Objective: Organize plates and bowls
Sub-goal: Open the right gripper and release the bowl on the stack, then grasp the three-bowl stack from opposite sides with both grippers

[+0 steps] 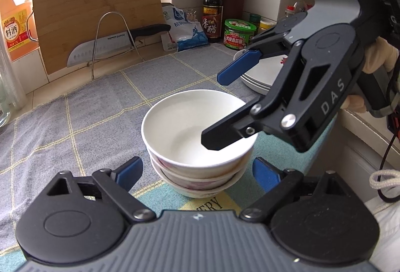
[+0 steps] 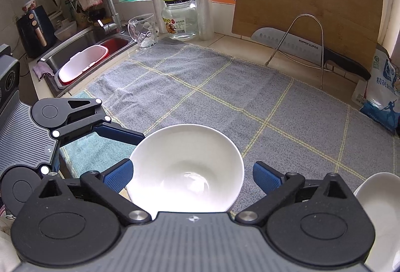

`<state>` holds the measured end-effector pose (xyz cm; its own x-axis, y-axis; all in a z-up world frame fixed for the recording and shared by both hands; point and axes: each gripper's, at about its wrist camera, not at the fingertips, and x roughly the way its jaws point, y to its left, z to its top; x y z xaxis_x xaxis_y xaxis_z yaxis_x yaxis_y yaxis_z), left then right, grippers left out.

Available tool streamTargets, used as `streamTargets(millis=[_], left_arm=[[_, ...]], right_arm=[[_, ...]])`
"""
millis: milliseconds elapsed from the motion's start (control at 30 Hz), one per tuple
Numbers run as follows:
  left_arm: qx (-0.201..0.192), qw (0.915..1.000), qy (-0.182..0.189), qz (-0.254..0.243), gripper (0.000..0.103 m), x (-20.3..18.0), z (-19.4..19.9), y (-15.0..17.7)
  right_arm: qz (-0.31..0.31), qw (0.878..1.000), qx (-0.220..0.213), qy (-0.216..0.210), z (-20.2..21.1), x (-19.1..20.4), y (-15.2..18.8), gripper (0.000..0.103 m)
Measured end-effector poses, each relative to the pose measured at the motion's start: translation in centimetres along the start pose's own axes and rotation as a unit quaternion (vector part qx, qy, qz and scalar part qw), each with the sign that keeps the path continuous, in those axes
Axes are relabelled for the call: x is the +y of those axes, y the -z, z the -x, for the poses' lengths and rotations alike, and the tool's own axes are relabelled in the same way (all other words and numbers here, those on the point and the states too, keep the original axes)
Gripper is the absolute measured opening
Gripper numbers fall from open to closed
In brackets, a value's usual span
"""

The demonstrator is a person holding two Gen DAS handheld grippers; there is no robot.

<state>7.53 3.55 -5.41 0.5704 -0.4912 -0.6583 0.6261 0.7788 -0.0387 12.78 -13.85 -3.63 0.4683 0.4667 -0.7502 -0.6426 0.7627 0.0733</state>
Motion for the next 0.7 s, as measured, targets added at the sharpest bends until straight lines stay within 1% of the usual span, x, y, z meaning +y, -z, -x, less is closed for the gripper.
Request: streamTargets(millis=[67, 167, 367, 500, 567, 700], left_arm=[[0.002, 0.9999, 0.008, -0.006, 0.095, 0.3, 0.6, 0.3], [0.011, 0.9998, 0.009, -0.016, 0.096, 1.0, 0.9, 0.9], [0.04, 0.9985, 0.027, -0.024, 0.096, 2.4, 0.0, 2.3], [0.051, 0.9973, 0.033, -0.042, 0.096, 2.7, -1.0, 2.7], [0.057, 0.9969, 0.035, -0.041, 0.096, 3.0, -1.5, 2.6], [0.058, 0.9956, 0.041, -0.061, 0.096, 3.2, -2.3, 2.4]], right_arm=[[0.014, 1.0, 0.002, 0.005, 0.5, 0.2, 0.4, 0.103], [0.038, 0.999, 0.01, 0.016, 1.1, 0.6, 1.3, 0.103], [0.066, 0.997, 0.039, 0.028, 1.9, 1.0, 3.4, 0.103], [0.064, 0.996, 0.052, 0.037, 1.1, 0.9, 4.3, 0.103], [0.06, 0.996, 0.06, 0.04, 0.2, 0.8, 4.8, 0.103], [0.07, 0.995, 0.064, 0.042, -1.2, 1.1, 5.5, 0.103]])
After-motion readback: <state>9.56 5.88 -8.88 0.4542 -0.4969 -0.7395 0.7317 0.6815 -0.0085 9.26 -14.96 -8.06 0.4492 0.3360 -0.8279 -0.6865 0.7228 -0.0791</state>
